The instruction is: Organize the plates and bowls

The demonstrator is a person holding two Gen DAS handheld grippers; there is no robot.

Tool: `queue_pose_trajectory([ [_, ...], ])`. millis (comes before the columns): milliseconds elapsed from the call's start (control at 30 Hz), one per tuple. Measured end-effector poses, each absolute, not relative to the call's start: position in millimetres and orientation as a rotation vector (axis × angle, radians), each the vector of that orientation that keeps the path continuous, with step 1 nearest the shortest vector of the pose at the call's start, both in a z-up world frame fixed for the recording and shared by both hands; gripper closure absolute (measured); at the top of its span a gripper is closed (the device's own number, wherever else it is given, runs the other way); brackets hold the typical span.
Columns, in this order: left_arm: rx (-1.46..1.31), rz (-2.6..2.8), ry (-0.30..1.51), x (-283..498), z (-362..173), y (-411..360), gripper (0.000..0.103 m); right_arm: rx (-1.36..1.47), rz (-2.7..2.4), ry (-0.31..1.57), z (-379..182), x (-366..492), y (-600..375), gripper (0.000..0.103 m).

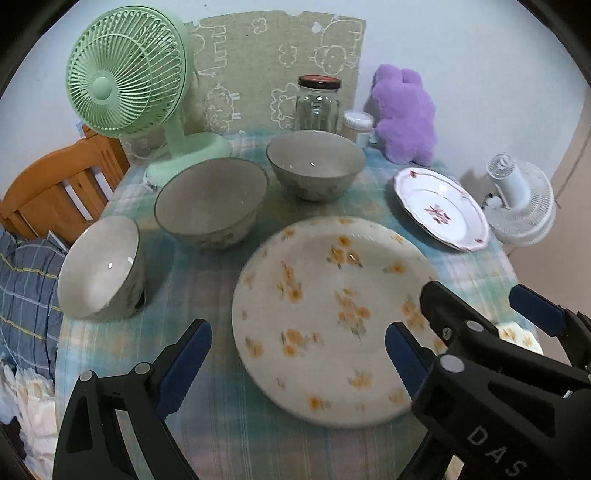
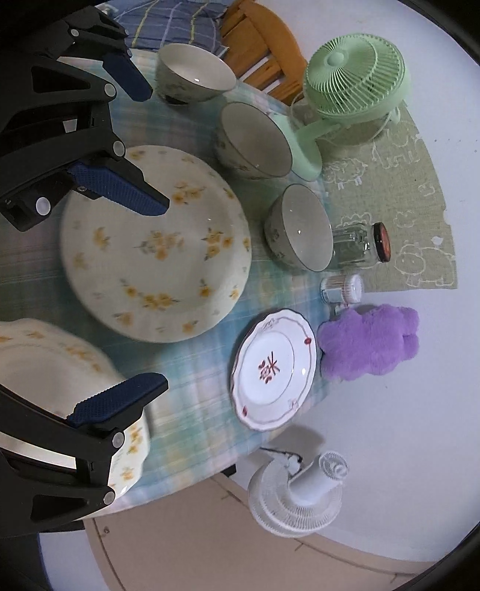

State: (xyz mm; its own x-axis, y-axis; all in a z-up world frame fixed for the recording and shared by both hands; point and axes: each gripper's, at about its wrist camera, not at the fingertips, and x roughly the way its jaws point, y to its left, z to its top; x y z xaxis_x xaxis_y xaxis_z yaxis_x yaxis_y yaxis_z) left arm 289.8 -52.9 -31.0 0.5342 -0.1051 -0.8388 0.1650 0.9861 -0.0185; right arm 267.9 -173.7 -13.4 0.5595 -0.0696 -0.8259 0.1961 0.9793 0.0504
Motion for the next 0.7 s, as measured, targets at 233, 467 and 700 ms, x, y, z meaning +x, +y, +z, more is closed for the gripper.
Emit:
queue_pose_trajectory([
  [233,0.077,-0.094,1.025,325,-55,-56,0.008,0.148,-0.129,0.992,-35,309,-189,0.015],
  [467,0.091,-0.061,1.081,342,-86,-61,0.016,0.132,-0.104,1.07,-68,337,-197,0.02],
  [700,0.083,-0.046,1.131,351,-104,-58,0.017,0.131,-0.079,1.121,-91,353,-198,0.02],
])
